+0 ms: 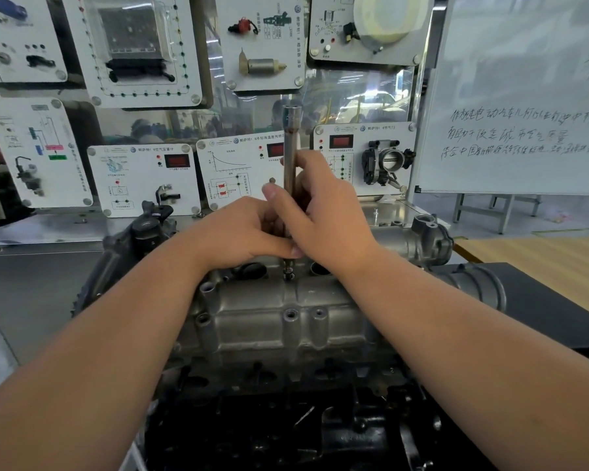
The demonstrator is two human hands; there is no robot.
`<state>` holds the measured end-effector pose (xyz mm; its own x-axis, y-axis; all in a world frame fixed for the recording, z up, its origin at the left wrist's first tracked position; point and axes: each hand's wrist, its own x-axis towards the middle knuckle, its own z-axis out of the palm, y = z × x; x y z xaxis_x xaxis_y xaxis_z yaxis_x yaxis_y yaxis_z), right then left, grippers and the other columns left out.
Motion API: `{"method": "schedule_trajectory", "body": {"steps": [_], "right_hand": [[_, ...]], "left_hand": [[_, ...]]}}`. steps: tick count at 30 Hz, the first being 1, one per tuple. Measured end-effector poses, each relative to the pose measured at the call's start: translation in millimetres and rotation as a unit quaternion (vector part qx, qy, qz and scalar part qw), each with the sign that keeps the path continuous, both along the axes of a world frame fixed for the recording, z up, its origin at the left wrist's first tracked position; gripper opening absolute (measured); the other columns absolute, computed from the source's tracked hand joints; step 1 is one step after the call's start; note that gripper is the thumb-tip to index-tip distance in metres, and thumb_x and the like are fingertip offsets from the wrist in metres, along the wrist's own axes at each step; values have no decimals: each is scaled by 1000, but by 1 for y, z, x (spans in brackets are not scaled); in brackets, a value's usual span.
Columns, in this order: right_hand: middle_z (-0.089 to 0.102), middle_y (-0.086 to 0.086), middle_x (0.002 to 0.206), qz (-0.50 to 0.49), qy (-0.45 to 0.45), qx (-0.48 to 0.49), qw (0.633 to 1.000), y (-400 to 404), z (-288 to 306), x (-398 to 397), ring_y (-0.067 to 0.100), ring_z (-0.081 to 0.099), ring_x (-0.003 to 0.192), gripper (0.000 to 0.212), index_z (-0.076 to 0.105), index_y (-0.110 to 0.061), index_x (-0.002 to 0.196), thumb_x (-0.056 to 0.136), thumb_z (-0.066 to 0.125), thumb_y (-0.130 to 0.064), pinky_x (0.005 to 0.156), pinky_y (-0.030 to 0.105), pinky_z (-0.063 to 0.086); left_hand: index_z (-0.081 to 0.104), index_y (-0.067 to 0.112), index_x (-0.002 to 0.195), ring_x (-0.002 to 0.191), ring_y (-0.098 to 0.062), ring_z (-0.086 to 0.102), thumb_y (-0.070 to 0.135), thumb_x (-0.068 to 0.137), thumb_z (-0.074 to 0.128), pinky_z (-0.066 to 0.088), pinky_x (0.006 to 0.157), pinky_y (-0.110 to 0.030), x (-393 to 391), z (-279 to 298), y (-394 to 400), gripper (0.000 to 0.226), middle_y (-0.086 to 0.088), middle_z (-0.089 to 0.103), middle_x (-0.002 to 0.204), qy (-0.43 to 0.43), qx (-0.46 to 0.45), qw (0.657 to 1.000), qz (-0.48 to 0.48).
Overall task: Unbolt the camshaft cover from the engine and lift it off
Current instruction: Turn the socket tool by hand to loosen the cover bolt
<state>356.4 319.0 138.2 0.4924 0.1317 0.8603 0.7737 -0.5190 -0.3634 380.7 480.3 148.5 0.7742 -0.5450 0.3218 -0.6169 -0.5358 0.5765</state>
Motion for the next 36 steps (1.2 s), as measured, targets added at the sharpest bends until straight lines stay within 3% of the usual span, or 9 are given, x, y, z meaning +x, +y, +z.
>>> {"method": "schedule_trajectory", "body": {"steps": [4,10,15,19,22,24,25,28,36], "right_hand": [[47,-9,56,8,0,10,1000,1,0,2,11,50,55,24,59,-6,111,99,60,-27,51,24,39],[58,3,64,19,19,13,1000,1,-1,3,15,54,63,28,60,1,103,101,51,-26,60,34,45],[55,-1,62,8,9,-12,1000,0,0,3,22,56,60,25,61,-2,101,102,53,-25,59,42,47],[60,0,66,8,4,-7,1000,1,1,-2,19,62,63,35,56,-10,127,99,62,-29,60,36,51],[56,-4,64,5,-1,-16,1000,1,0,-1,20,59,62,20,59,-8,111,101,59,-25,59,37,48],[52,-9,65,-2,4,-15,1000,1,1,0,20,54,63,15,56,-8,97,103,54,-21,59,36,44],[53,-6,66,-5,9,-14,1000,1,1,1,22,54,64,19,56,-4,95,104,52,-20,59,38,44],[57,5,68,-3,13,-5,1000,0,0,2,26,55,64,24,58,3,98,104,49,-19,60,44,45],[57,-4,63,-5,3,3,1000,1,1,-1,14,61,61,33,55,-8,122,98,63,-29,57,29,46]], "left_hand": [[76,34,87,85,-10,72,49,65,80,52,84,-34,0,0,-1,26,6,77,87,-1,0,1000,-9],[75,38,73,55,-8,56,34,75,74,45,63,-22,3,-3,1,4,6,63,59,23,-9,999,-45],[77,31,89,94,-23,73,53,62,76,55,96,-43,1,-1,-1,35,-1,77,91,12,-23,999,-31],[76,35,87,94,-19,72,54,62,77,54,96,-46,0,0,-1,32,2,76,92,2,-11,1000,-24],[75,35,85,84,-13,71,53,64,78,53,84,-34,1,-1,-1,27,3,76,85,-9,-1,1000,-14],[76,36,78,65,-9,65,35,79,80,48,70,-22,0,-1,0,5,4,71,70,4,-7,1000,-27],[75,36,74,57,-7,59,25,86,78,46,64,-17,2,-2,2,17,4,66,62,8,-11,999,-39],[74,33,72,53,-12,50,28,84,75,43,59,-18,-1,-3,2,13,4,59,55,23,-13,999,-43],[75,21,94,96,-26,71,58,62,76,53,97,-52,-1,-1,0,49,-5,76,95,-2,-4,1000,-7]]}}
